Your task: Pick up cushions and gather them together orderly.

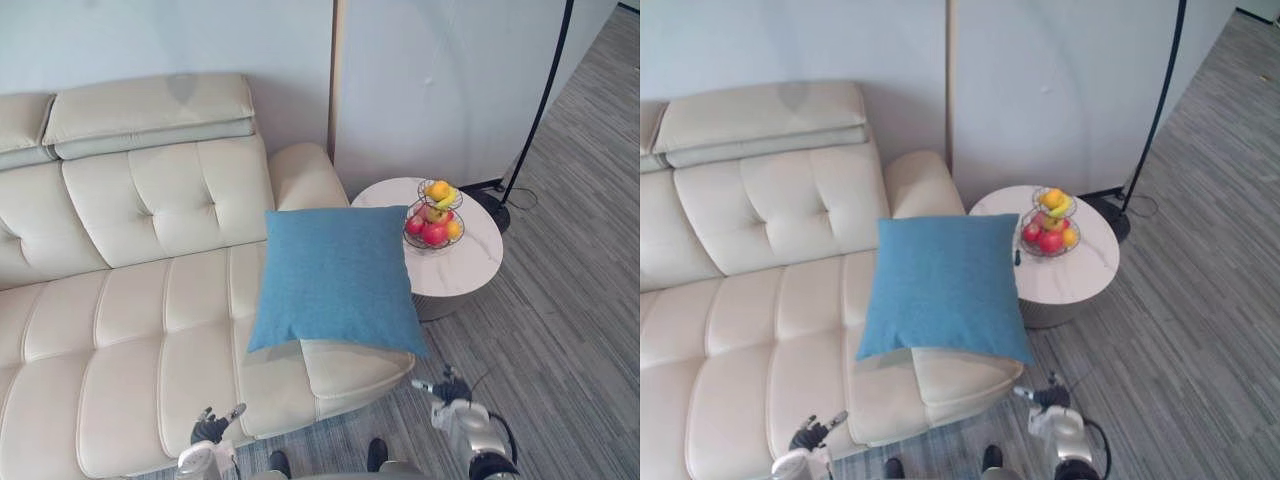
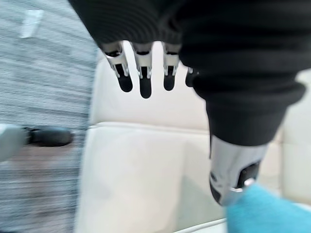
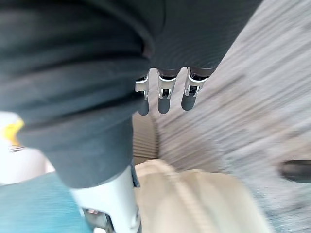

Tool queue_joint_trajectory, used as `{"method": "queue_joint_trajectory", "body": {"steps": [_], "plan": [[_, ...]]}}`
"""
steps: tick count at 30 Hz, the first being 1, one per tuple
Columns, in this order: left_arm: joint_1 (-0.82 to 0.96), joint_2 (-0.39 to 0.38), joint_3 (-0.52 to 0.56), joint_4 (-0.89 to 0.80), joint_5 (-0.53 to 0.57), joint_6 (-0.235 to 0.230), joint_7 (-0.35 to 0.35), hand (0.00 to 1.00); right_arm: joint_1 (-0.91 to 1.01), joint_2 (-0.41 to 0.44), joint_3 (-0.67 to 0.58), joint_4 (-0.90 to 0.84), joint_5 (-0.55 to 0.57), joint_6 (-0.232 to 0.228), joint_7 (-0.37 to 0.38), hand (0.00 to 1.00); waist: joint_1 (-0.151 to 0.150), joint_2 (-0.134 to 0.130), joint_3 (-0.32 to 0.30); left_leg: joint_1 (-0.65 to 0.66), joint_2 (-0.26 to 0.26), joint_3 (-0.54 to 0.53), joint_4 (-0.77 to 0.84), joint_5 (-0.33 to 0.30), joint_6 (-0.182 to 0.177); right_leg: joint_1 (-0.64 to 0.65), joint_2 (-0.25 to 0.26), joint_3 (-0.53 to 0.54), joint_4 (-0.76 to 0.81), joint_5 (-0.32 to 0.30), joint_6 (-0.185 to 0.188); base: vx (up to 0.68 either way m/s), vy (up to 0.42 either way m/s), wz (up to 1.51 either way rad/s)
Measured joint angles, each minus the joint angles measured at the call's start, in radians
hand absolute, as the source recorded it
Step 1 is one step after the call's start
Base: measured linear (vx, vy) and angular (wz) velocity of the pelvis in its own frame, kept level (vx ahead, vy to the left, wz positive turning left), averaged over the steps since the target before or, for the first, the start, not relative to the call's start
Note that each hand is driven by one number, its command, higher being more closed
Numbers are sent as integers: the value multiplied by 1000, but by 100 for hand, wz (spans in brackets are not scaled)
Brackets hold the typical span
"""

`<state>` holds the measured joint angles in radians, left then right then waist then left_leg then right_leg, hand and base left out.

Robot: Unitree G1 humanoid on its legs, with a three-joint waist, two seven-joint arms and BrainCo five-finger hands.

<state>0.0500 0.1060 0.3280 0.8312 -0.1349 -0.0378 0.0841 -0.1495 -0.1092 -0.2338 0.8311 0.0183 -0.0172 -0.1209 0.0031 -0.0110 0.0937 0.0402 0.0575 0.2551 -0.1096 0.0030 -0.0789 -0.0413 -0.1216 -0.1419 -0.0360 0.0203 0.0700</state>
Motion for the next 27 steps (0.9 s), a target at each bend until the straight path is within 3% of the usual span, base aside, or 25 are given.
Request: {"method": "queue_joint_trajectory", "body": {"steps": [7,13,18,24,25,26,27], "plan": [[-83,22,8,-85,-29,0,11,0,-111,-1,2,-35,63,-1,-15,0,5,31,26,-41,0,-19,7,3,4,-18,3,-14,-32,25,-7,79,-17,5],[-195,32,-16,-98,-46,0,30,0,-167,-5,42,-35,72,-2,-37,0,4,35,74,-57,0,-20,7,3,4,-36,2,-15,-28,36,-12,-3,-12,0],[-318,39,-80,-111,-46,-1,44,0,-242,-10,63,-34,82,-6,-55,0,2,28,187,-82,0,-20,44,3,6,-51,-2,-14,-17,52,-16,-93,-18,0],[-430,38,-125,-112,-46,-1,47,0,-359,-12,101,-29,91,-9,-68,0,-3,17,278,-131,13,-9,83,3,6,-103,4,15,1,63,-18,-106,-38,-10],[-453,37,-136,-112,-46,-1,47,0,-377,-11,114,-29,91,-9,-74,100,-4,16,291,-139,18,-4,89,3,6,-111,9,20,1,71,-23,-121,-46,-18],[-487,37,-156,-112,-46,-2,47,100,-398,-10,127,-30,92,-10,-76,100,-5,9,298,-157,21,1,96,5,7,-131,10,27,1,76,-24,-137,-55,-17],[-506,37,-163,-112,-46,-2,48,100,-409,-9,132,-30,92,-11,-77,100,-6,6,303,-163,21,3,96,7,7,-138,11,32,1,76,-23,-112,-47,-17]]}}
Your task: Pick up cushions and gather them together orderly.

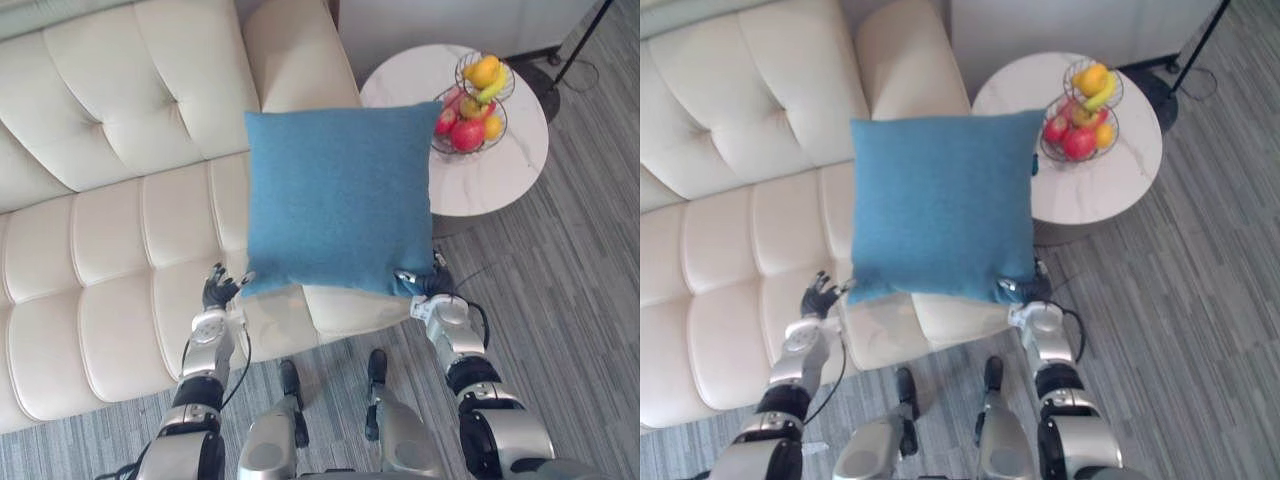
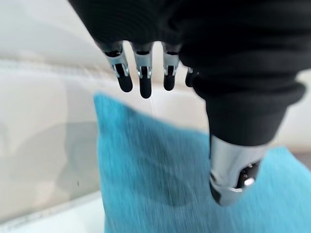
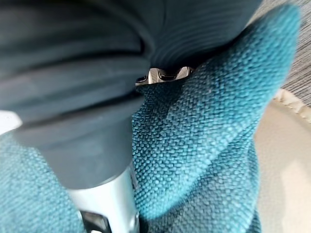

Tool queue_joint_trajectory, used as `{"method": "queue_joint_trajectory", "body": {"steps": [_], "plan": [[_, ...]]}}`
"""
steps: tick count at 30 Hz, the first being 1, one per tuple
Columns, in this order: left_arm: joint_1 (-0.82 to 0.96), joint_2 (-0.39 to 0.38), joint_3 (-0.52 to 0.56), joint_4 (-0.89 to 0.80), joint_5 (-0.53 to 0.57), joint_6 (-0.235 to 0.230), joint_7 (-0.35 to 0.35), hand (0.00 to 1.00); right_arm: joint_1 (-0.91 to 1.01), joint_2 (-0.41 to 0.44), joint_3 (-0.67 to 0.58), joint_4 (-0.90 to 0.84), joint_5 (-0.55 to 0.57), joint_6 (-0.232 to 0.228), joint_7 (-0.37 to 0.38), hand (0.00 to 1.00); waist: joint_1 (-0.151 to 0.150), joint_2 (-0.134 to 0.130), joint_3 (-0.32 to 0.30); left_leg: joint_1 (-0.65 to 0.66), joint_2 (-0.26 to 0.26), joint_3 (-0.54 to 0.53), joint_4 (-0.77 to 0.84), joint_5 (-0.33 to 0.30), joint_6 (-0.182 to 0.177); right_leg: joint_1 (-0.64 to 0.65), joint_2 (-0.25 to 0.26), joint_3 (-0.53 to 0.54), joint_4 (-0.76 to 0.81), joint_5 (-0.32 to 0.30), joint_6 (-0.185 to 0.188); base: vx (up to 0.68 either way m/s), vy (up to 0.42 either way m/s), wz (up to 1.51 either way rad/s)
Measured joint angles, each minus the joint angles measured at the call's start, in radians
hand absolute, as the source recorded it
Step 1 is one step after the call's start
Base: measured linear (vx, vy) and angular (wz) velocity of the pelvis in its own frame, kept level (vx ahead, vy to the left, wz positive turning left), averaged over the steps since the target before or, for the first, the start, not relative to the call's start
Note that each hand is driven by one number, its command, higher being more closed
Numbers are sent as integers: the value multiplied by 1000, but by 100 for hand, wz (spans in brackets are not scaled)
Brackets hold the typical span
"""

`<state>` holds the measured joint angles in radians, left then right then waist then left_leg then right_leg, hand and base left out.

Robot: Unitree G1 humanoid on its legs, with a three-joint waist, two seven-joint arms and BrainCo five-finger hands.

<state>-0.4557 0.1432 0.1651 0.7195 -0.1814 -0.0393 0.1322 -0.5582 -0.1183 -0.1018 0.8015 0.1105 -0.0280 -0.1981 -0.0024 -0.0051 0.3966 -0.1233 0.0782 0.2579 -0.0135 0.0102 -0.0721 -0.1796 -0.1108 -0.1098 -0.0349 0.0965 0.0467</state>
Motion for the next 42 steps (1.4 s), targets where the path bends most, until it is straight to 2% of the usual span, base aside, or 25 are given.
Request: {"method": "queue_joint_trajectory", "body": {"steps": [7,11,15,19,23,30,31,33,36,38,42], "plan": [[-70,8,-35,-7,-18,0,31,100,-69,-3,68,-4,10,-2,-14,100,-9,-4,24,-20,5,14,-2,14,-2,-32,7,19,0,21,-3,-58,-24,-8],[-85,42,-53,-92,-20,0,36,100,-89,-7,74,-52,28,-4,-17,100,-12,-14,53,-23,3,9,-2,17,0,-32,6,17,-1,25,-3,-5,-1,3],[-99,41,-90,-147,-25,0,36,100,-82,-10,79,-94,49,-6,-17,100,-13,-14,55,-34,1,-6,-2,19,2,-33,3,6,-3,27,-3,17,6,11],[-95,40,-123,-239,-37,1,36,100,-10,-8,79,-223,66,-12,-17,100,-13,-14,55,-35,1,-24,-3,20,2,-27,2,2,-3,27,-3,28,9,12],[-16,36,-158,-395,-37,2,35,100,89,3,86,-324,68,-17,-13,100,-21,-13,54,-24,2,-58,-7,21,1,3,3,-9,-11,27,-3,30,12,21],[163,14,-170,-525,-39,7,31,100,215,0,143,-431,66,-20,33,100,-22,-12,8,-4,3,-81,-42,39,-1,25,8,3,-18,26,-3,20,16,12],[197,11,-170,-539,-39,7,31,100,234,1,153,-443,66,-20,40,100,-21,-11,-5,6,3,-82,-42,39,-1,39,9,10,-26,26,-3,9,11,5],[279,-9,-169,-560,-39,8,27,100,281,2,156,-445,64,-20,67,100,-16,-9,-76,9,6,-86,-48,39,-2,44,14,17,-33,23,-1,11,2,2],[343,-22,-169,-592,-43,8,16,100,343,4,156,-506,64,-19,90,100,-9,-10,-109,33,12,-98,-54,40,-5,72,19,30,-32,5,-5,13,-8,12],[382,-22,-169,-613,-58,9,9,100,388,10,156,-544,64,-19,111,100,-11,-13,-140,41,11,-116,-64,45,-13,84,18,50,-22,-36,3,-24,-24,27],[486,-44,-163,-663,-59,9,-6,100,441,35,167,-577,64,-18,137,100,-6,5,-185,80,32,-125,-88,58,-29,113,42,52,-19,-52,1,-15,-60,6]]}}
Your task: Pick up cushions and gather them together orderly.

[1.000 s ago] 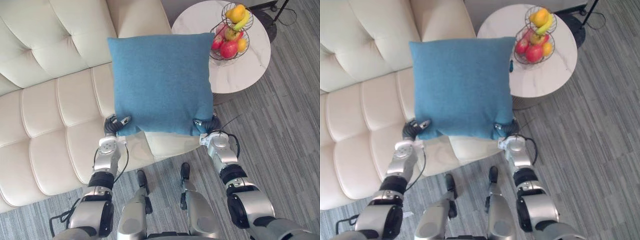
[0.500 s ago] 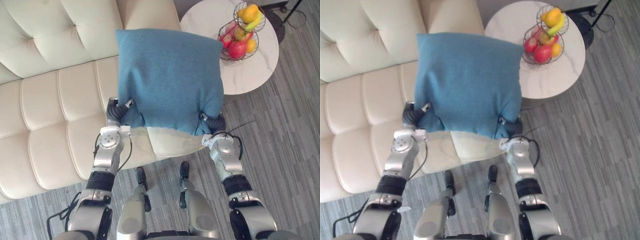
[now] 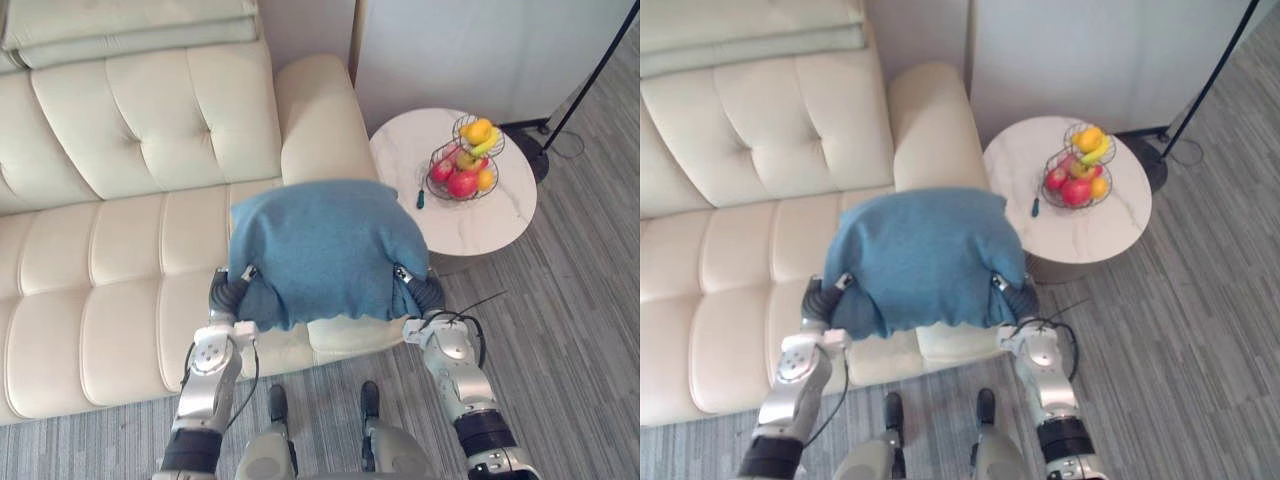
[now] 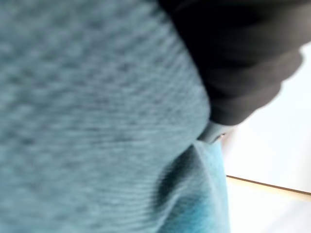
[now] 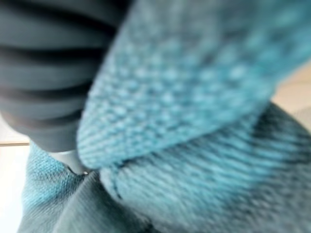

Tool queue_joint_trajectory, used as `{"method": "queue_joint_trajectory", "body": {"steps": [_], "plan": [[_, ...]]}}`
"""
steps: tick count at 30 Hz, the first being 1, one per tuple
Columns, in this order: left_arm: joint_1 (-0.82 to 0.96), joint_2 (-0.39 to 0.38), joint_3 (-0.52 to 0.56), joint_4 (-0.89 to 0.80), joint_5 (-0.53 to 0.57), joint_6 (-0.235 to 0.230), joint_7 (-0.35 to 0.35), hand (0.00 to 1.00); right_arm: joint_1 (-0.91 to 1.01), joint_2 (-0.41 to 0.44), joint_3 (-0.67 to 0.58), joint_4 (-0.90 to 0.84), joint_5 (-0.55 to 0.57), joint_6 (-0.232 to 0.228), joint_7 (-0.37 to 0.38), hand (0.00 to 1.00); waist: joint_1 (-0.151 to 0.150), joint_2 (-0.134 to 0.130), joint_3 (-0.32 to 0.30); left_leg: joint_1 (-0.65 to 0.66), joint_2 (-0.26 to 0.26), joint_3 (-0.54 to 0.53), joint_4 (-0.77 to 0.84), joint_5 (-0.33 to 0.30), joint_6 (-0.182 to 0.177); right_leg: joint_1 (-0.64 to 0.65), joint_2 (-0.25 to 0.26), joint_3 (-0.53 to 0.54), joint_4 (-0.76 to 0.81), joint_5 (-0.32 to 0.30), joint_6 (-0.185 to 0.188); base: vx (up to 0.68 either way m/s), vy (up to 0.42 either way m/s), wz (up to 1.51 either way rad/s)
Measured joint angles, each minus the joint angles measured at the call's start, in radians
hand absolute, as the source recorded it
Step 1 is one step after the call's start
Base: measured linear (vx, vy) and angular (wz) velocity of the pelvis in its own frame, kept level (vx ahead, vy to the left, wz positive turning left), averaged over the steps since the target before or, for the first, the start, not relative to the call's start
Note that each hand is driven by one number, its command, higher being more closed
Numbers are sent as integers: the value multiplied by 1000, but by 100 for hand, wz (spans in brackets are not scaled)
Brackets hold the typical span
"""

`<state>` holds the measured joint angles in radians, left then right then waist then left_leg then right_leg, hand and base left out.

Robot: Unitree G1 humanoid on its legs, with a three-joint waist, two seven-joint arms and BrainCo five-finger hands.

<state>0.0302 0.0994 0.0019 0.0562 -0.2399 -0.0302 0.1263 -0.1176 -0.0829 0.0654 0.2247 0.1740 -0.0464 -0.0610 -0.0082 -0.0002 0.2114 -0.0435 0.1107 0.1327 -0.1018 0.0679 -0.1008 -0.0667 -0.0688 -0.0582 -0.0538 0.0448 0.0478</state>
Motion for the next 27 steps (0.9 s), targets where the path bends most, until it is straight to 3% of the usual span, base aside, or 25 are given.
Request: {"method": "queue_joint_trajectory", "body": {"steps": [11,15,16,18,27], "plan": [[143,-86,1,-109,-1,1,-4,100,99,16,17,-100,0,0,15,100,-1,8,-81,21,4,-22,-8,-17,-8,51,-6,-71,17,-21,7,-14,-8,13],[139,-88,5,-109,-2,0,-13,100,96,16,12,-100,-2,-5,15,100,-10,8,-125,-36,68,197,52,-41,3,49,-40,-177,13,-20,7,-2,24,79],[142,-91,13,-107,-3,0,-17,100,95,16,12,-98,-8,-5,18,100,-6,17,-131,-60,90,243,100,-2,29,50,-39,-191,20,-22,9,26,25,42],[147,-84,26,-103,-9,0,-18,100,90,22,14,-91,-15,-4,30,100,6,12,-140,-71,74,223,113,7,14,49,-56,-200,39,-36,25,1,46,40],[186,-83,43,-60,-20,3,-34,100,82,42,13,-6,-39,4,60,100,4,11,-159,-50,2,139,38,54,28,76,-98,-254,42,-42,52,-11,51,24]]}}
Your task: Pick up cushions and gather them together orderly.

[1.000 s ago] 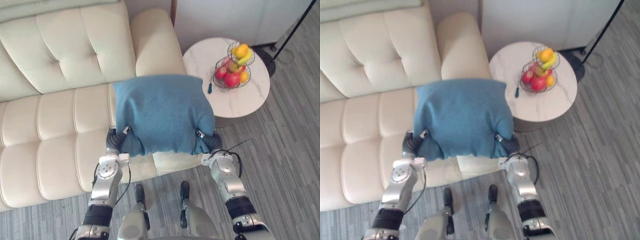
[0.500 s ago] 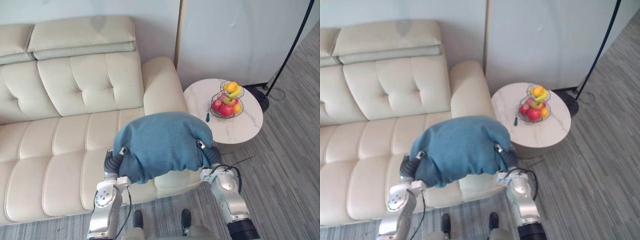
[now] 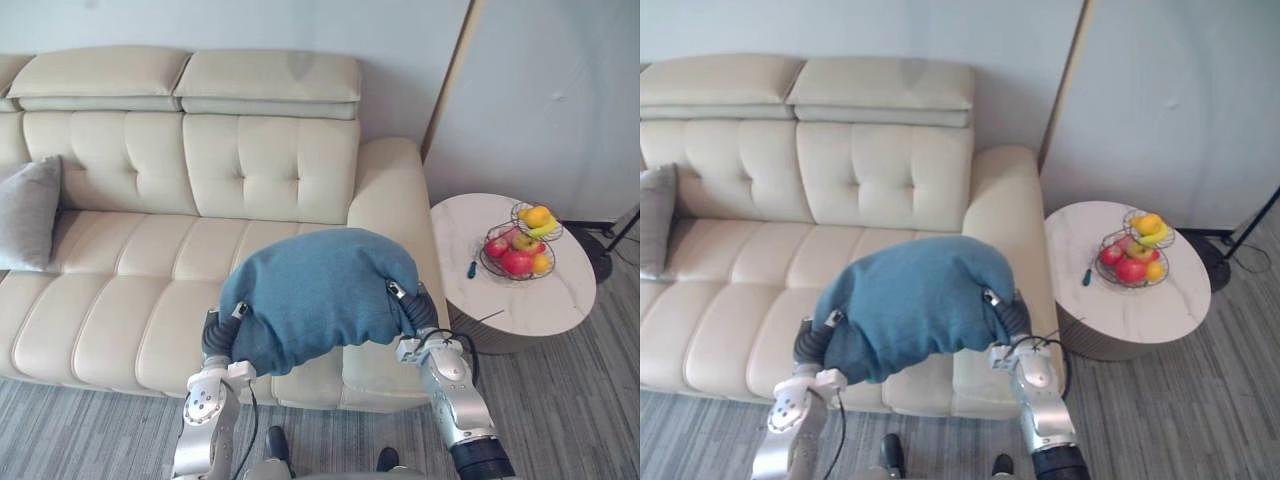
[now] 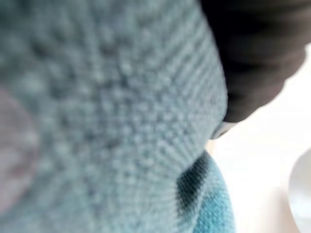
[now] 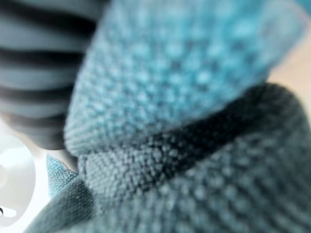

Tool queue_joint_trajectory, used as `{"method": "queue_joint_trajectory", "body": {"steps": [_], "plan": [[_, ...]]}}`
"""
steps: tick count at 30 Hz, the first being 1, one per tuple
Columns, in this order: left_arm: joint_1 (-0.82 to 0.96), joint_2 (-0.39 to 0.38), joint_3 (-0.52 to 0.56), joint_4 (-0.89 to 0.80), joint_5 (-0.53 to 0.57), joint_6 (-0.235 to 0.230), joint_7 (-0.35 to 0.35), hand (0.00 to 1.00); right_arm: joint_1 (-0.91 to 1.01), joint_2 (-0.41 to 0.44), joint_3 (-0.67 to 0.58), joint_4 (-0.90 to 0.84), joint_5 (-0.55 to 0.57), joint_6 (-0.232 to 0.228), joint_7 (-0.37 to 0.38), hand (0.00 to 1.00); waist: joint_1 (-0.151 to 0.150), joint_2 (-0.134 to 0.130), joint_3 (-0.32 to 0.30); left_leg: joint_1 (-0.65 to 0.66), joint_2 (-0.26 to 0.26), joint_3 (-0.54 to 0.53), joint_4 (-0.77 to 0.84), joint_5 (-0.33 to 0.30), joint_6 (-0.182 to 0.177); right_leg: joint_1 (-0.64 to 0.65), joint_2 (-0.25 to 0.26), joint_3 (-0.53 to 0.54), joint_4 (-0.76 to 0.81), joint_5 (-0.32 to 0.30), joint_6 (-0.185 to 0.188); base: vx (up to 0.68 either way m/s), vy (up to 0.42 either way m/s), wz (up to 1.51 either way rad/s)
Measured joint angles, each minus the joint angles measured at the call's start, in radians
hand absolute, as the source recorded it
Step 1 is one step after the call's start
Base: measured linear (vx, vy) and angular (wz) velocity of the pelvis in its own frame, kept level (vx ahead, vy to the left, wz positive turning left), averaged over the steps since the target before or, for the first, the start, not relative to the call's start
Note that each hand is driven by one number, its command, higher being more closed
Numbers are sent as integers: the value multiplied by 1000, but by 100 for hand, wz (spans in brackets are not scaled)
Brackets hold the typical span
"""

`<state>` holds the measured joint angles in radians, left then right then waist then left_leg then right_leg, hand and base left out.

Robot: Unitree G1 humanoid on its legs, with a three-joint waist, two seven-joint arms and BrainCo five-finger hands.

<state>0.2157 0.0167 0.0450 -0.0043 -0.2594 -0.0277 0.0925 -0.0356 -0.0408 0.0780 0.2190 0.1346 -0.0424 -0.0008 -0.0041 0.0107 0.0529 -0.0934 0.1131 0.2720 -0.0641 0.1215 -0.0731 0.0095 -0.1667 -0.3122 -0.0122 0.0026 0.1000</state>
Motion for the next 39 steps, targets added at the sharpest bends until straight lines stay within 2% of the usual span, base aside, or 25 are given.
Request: {"method": "queue_joint_trajectory", "body": {"steps": [2,4,5,7,8,10,11,12,13,14,15,17,20,22,25,26,27,28,30,31,33,34,35,37,39], "plan": [[0,2,0,1,0,0,-6,100,1,1,0,12,-11,8,0,100,-5,-1,-1,29,-19,7,-40,15,3,4,-17,7,2,-4,14,-37,90,-8],[2,3,0,9,1,0,-8,100,1,1,-1,16,-17,8,0,100,1,-7,-4,44,-38,34,-40,3,9,-22,-47,32,39,-37,31,-38,124,-33],[2,6,0,17,1,0,-10,100,1,2,0,17,-17,8,0,100,4,-12,-4,60,-55,57,-39,-17,11,-49,-68,56,93,-54,27,4,137,-49],[3,8,1,20,2,1,-11,100,0,4,0,36,-18,7,0,100,5,-21,-11,77,-81,84,-39,-45,21,-84,-101,74,161,-79,-14,29,148,-52],[3,2,9,20,4,0,-12,100,-6,3,3,58,-18,7,1,100,5,-17,-9,88,-76,104,-39,-56,31,-130,-101,68,246,-54,-52,42,131,-77],[13,8,24,22,5,0,-12,100,-9,15,12,102,-18,11,3,100,3,-18,-7,118,-69,125,-39,-67,35,-166,-90,65,327,-19,-90,49,123,-67],[13,14,25,34,5,0,-12,100,-5,20,12,116,-18,14,5,100,-9,-13,-2,133,-55,125,-40,-82,40,-163,-62,90,325,-30,-75,63,31,-21],[13,18,25,41,5,0,-12,100,-2,23,13,116,-18,13,9,100,-25,-23,-3,140,-48,112,-40,-89,35,-163,11,137,302,-53,-39,56,-35,-4],[13,19,25,45,5,0,-14,100,-2,21,13,116,-18,13,10,100,-35,-33,-4,141,-53,98,-40,-94,28,-163,41,140,284,-55,-37,56,-70,5],[12,20,21,59,5,0,-18,100,-3,16,13,116,-18,13,11,100,-43,-52,-7,143,-68,92,-41,-97,24,-160,70,123,231,-65,-58,46,-58,5],[11,15,14,76,5,0,-19,100,-4,5,13,116,-18,12,11,100,-45,-54,-7,145,-76,89,-41,-98,20,-149,74,122,206,-65,-93,93,-27,2],[12,9,-15,95,5,13,-19,100,-1,-24,12,115,-18,11,11,100,-50,-29,-9,137,-77,60,-40,-100,12,-129,82,127,169,-55,-98,153,19,3],[-9,10,-44,95,20,21,-20,100,9,-51,2,113,-18,10,11,100,-56,-16,-8,126,-69,3,-30,-92,22,-100,79,70,152,-62,-92,162,-34,45],[-12,11,-52,97,22,22,-20,100,12,-51,2,107,-18,3,8,100,-55,-20,-7,80,-57,-37,85,-134,20,-74,74,63,148,-69,-86,147,-44,49],[-29,10,-52,98,22,22,-20,100,6,-57,0,107,-18,2,-1,100,-36,-19,-6,-1,-37,-22,240,-192,-3,-69,49,44,140,-77,-98,46,-15,28],[-36,10,-52,98,22,22,-20,100,3,-60,-2,110,-19,3,-1,100,-30,-11,-5,-8,0,27,272,-227,41,-74,47,41,149,-82,-105,7,44,8],[-40,11,-52,98,22,22,-20,100,2,-59,-2,109,-18,3,-1,100,-29,-11,-5,-5,25,52,274,-234,47,-75,41,41,151,-82,-105,17,69,9],[-48,11,-52,98,22,23,-20,100,0,-60,-4,109,-18,3,-2,100,-32,-10,-5,10,57,77,230,-226,35,-77,31,41,155,-83,-100,29,79,15],[-51,3,-63,97,22,23,-20,100,-6,-73,-11,109,-18,3,-1,100,-49,24,-6,58,110,56,147,-119,-25,-85,34,40,186,-100,-68,25,175,12],[-52,5,-73,98,22,24,-20,100,-7,-78,-20,110,-18,4,-2,100,-49,31,-6,66,103,34,135,-134,-66,-97,26,53,210,-108,-54,0,286,6],[-55,30,-84,98,21,24,-20,100,-10,-74,-22,110,-18,5,-1,100,-55,9,-10,65,57,41,133,-138,-59,-110,-14,75,215,-97,-30,-25,244,-4],[-55,36,-84,98,21,24,-20,100,-14,-74,-20,110,-18,5,-1,100,-54,8,-11,67,44,43,133,-140,-56,-110,-23,85,209,-91,-21,-25,158,-19],[-54,42,-84,98,21,24,-20,100,-22,-75,-16,111,-22,6,-1,100,-53,13,-7,79,30,47,133,-145,-46,-95,-32,100,185,-73,-7,-22,118,-24],[-39,45,-83,97,21,24,-20,100,-24,-76,4,121,-28,7,-1,100,-49,21,-3,112,19,48,134,-153,-38,-55,-33,125,133,-38,-1,-29,117,-37],[-18,51,-78,95,22,24,-20,100,-29,-75,22,148,-28,6,0,100,-39,32,-3,129,25,70,171,-197,-43,-29,-26,162,90,-8,5,-57,86,-51]]}}
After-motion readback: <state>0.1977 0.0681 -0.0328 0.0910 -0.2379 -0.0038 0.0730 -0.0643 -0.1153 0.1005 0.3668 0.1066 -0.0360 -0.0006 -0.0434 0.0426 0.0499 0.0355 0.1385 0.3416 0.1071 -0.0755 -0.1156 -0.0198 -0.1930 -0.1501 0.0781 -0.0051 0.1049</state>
